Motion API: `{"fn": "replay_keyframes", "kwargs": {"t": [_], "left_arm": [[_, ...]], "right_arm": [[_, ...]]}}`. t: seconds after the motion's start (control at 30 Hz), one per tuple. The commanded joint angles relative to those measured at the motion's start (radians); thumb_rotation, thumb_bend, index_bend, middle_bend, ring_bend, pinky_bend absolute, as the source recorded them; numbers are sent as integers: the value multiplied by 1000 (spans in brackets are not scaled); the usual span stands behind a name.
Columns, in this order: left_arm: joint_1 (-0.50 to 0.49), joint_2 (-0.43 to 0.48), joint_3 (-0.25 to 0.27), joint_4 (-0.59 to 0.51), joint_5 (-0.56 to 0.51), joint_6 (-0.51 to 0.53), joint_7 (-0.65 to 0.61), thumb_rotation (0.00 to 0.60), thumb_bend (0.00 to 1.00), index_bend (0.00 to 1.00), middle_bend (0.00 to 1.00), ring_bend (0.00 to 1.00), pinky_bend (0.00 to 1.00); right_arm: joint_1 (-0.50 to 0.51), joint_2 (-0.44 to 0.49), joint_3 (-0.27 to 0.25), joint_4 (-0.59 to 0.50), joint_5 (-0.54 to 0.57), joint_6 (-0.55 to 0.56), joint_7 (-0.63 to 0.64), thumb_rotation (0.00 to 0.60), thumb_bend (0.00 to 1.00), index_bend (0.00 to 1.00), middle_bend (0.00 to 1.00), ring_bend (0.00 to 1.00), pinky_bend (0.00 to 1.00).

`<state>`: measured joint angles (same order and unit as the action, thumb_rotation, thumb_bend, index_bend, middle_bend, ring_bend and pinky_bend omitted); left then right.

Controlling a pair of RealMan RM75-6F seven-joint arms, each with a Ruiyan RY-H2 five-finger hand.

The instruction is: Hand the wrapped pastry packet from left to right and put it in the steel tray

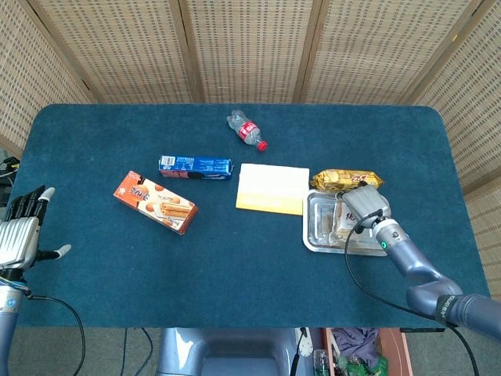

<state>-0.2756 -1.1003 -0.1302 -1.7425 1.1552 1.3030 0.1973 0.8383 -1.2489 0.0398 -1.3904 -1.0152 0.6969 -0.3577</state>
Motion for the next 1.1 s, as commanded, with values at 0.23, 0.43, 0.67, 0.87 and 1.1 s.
{"fn": "replay_keyframes", "kwargs": {"t": [0.23,0.43,0.67,0.87,1.1], "left_arm": [[6,8,-1,-6,14,1,-18,600,0,0,0,0,0],[15,14,8,-12,40,10,-30,600,0,0,0,0,0],[32,6,35,-15,94,32,-25,600,0,0,0,0,0],[59,8,56,-13,145,67,-50,600,0,0,0,0,0],[81,17,70,-8,188,93,-76,600,0,0,0,0,0]], "right_arm": [[-37,75,34,-129,4,108,18,600,0,0,0,0,0],[-175,208,23,-327,-169,370,62,600,0,0,0,0,0],[-378,192,-47,-326,-409,688,155,600,0,0,0,0,0],[-524,122,-89,-261,-501,880,206,600,0,0,0,0,0],[-614,79,-114,-213,-552,963,206,600,0,0,0,0,0]]}}
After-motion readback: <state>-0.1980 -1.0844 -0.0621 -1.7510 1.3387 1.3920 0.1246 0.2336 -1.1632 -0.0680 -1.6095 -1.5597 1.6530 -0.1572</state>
